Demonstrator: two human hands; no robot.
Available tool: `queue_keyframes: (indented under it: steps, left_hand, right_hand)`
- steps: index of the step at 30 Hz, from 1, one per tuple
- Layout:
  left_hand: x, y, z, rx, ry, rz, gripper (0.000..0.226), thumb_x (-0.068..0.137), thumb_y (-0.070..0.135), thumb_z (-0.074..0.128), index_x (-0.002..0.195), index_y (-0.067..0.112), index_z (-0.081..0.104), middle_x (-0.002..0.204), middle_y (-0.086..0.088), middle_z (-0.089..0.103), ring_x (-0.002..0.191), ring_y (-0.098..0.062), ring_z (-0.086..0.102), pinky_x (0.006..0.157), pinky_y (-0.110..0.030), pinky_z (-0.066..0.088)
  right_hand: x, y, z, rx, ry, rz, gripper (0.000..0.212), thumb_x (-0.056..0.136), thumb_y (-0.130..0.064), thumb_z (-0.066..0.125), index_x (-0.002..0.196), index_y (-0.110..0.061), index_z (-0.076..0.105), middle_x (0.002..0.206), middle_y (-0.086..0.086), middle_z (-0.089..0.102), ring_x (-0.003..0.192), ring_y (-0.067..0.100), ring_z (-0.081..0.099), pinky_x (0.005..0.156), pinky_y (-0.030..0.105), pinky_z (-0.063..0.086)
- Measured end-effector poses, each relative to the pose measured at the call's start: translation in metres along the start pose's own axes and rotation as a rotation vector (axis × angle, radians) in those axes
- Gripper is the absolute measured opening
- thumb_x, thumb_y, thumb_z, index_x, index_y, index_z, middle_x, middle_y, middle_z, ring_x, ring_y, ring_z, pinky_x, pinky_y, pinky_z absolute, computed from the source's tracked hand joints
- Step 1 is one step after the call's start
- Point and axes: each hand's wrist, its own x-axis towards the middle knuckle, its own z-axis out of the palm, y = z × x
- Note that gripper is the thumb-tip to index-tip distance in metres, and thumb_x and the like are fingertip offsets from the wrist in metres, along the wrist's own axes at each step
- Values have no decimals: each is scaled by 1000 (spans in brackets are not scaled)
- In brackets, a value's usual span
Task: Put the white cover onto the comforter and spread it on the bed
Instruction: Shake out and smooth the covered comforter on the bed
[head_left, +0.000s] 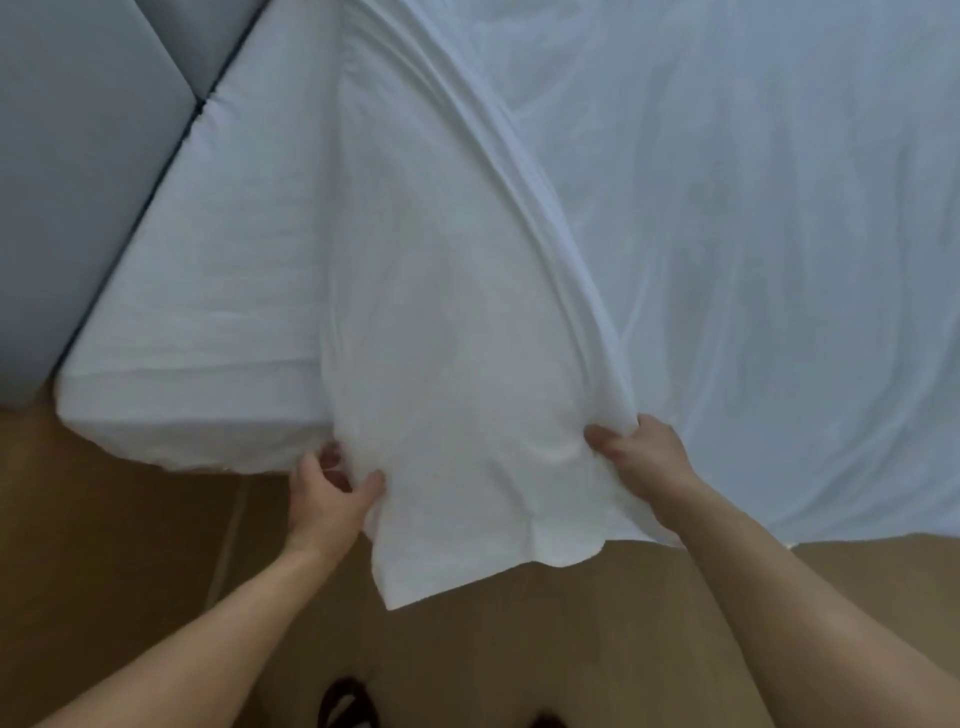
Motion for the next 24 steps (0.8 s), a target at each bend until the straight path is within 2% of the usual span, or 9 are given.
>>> queue_keyframes:
  steps: [3, 7, 10, 12, 15, 17, 19, 21, 24]
  left_hand:
    - [-1, -26, 3, -193, -337, -184, 124, 55, 46, 94, 153, 32, 20, 140, 11, 48, 125, -17, 51, 108, -48, 42]
    - [-11, -43, 18, -174, -538, -312, 106, 53, 29, 96, 141, 34, 37, 127, 3, 62, 115, -26, 61, 100, -52, 48]
    - [-13, -52, 24, 98, -416, -269, 53, 79, 7, 77, 127, 14, 55, 109, -7, 68, 93, -22, 66, 80, -34, 55]
    - [-10, -50, 21, 231, -242, -190, 29, 86, 8, 70, 114, 9, 64, 105, -10, 70, 85, -20, 64, 74, -33, 53]
    - [-2, -29, 14, 328, 10, -120, 38, 88, 16, 68, 124, 9, 59, 117, -13, 65, 104, -32, 60, 88, -40, 49]
    - [-4, -3, 17, 314, 152, 68, 61, 85, 22, 69, 139, 10, 44, 133, -16, 53, 122, -35, 49, 101, -47, 43]
    - [-9, 31, 30, 395, 196, 444, 84, 79, 30, 69, 150, 13, 28, 149, -18, 33, 137, -36, 30, 109, -51, 32]
    - [-11, 67, 48, 594, 42, 712, 103, 77, 47, 65, 157, 31, 2, 163, -7, -2, 151, -31, -3, 115, -58, 16]
    - [-7, 88, 72, 1034, -376, 641, 112, 79, 65, 64, 149, 48, -22, 158, 5, -35, 144, -29, -34, 113, -71, 2]
  right_hand:
    - [-23, -3, -15, 230, -59, -64, 25, 91, -30, 69, 106, -10, 68, 99, 11, 74, 84, 28, 71, 75, 40, 60]
    - [-54, 13, -61, 452, -35, -166, 19, 93, -33, 64, 103, -18, 70, 89, 4, 77, 78, 22, 74, 64, 35, 60]
    - [-44, 57, -68, 239, 94, -30, 28, 94, -40, 62, 110, -17, 68, 95, 4, 75, 80, 20, 71, 65, 28, 51]
    - [-30, 75, -59, 130, 125, 14, 27, 96, -39, 61, 110, -16, 65, 98, 1, 71, 83, 14, 66, 68, 28, 48]
    - [-19, 83, -44, 23, 143, 2, 24, 97, -38, 59, 100, -15, 64, 93, 0, 67, 78, 9, 59, 67, 29, 43]
    - [-21, 94, -40, -53, 142, 33, 25, 98, -38, 57, 96, -14, 63, 91, 2, 66, 76, 10, 57, 65, 31, 42]
    - [-27, 112, -38, -134, 111, 87, 31, 98, -41, 57, 96, -11, 65, 95, 7, 68, 80, 19, 60, 73, 35, 43]
    - [-35, 126, -37, -144, 94, 125, 33, 97, -43, 58, 99, -11, 64, 94, 5, 66, 85, 24, 61, 77, 37, 44]
    - [-41, 134, -42, -97, 104, 173, 25, 96, -37, 63, 104, -13, 63, 92, 1, 65, 85, 22, 61, 78, 36, 46]
